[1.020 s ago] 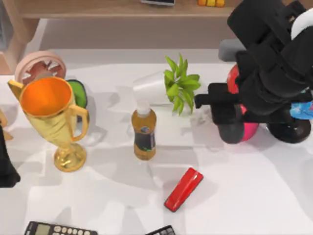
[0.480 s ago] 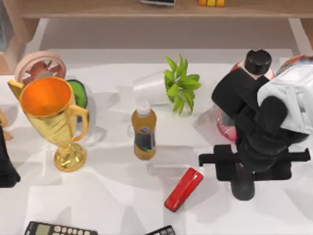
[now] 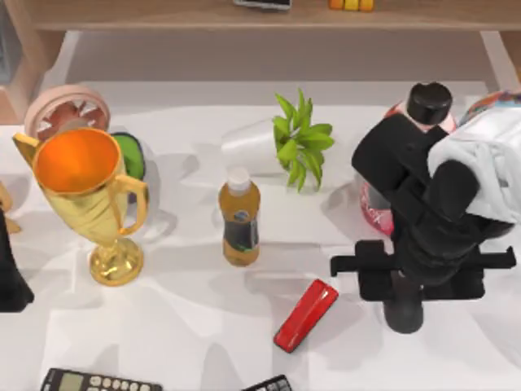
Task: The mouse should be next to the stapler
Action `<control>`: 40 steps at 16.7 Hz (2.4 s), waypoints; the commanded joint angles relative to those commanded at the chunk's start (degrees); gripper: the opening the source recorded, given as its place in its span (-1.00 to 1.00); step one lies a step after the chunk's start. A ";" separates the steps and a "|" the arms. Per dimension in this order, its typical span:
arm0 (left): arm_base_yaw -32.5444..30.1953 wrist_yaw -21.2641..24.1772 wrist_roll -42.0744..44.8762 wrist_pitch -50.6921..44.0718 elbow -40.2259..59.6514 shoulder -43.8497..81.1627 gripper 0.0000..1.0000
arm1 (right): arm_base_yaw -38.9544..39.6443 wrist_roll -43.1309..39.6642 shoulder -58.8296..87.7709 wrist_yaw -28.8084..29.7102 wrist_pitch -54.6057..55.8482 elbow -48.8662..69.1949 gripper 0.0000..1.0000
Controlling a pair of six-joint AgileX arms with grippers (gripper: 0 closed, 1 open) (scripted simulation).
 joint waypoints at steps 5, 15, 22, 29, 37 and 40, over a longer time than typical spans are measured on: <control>0.00 0.00 0.00 0.00 0.00 0.00 1.00 | 0.18 -0.03 -0.12 0.01 0.73 0.57 -1.00; 0.00 0.00 0.00 0.00 0.00 0.00 1.00 | 0.18 -0.10 -0.28 0.16 2.99 0.52 -1.00; 0.00 0.00 0.00 0.00 0.00 0.00 1.00 | -0.02 -0.12 1.87 0.09 3.44 -1.94 -1.00; 0.00 0.00 0.00 0.00 0.00 0.00 1.00 | -0.02 -0.12 1.87 0.09 3.44 -1.94 -0.55; 0.00 0.00 0.00 0.00 0.00 0.00 1.00 | -0.02 -0.12 1.87 0.09 3.44 -1.94 0.66; 0.00 0.00 0.00 0.00 0.00 0.00 1.00 | -0.02 -0.12 1.87 0.09 3.44 -1.94 1.00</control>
